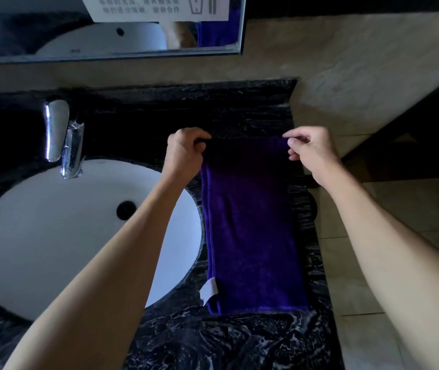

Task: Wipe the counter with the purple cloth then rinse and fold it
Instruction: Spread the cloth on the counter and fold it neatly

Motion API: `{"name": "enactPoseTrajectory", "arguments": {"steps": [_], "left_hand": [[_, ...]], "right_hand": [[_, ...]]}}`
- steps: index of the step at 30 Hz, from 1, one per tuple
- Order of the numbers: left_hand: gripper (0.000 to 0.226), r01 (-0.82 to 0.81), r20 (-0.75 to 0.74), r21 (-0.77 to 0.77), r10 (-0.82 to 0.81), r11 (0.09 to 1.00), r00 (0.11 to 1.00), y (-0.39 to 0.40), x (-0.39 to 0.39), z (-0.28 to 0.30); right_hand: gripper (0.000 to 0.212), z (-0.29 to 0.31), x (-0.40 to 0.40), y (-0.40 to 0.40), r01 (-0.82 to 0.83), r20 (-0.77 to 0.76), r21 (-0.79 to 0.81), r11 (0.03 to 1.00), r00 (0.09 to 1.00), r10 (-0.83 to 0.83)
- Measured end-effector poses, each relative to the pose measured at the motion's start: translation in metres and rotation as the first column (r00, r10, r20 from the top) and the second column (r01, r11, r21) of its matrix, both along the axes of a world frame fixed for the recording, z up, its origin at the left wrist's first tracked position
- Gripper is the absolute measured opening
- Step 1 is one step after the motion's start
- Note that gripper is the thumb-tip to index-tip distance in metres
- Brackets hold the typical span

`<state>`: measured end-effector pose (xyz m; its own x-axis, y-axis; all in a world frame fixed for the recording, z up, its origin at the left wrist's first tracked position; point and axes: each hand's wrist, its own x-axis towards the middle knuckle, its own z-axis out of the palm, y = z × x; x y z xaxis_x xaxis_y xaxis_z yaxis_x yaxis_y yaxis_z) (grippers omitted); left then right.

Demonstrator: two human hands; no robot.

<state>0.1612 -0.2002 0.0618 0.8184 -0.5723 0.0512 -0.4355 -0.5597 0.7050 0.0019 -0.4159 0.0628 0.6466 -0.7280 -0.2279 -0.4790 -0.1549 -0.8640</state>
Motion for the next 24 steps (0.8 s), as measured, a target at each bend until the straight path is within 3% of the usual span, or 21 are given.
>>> {"name": "enactPoseTrajectory", "arguments": {"steps": [11,20,24], "left_hand": [[0.017,0.062,0.097,-0.082,-0.054,0.995,0.994,0.083,-0.080,0.018],[0.016,0.195,0.049,-0.094,-0.191,0.976,0.980,0.154,-0.189,-0.015],[0.015,0.216,0.072,-0.036,-0.213,0.976,0.974,0.178,-0.213,-0.035]], "right_hand": [[0.022,0.037,-0.089,0.043,-0.117,0.221,0.105,0.988,0.971,0.092],[0.014,0.007,-0.198,0.103,-0.189,0.154,0.169,0.967,0.975,0.163],[0.029,-0.016,-0.224,0.120,-0.243,0.097,0.116,0.963,0.968,0.232]]}}
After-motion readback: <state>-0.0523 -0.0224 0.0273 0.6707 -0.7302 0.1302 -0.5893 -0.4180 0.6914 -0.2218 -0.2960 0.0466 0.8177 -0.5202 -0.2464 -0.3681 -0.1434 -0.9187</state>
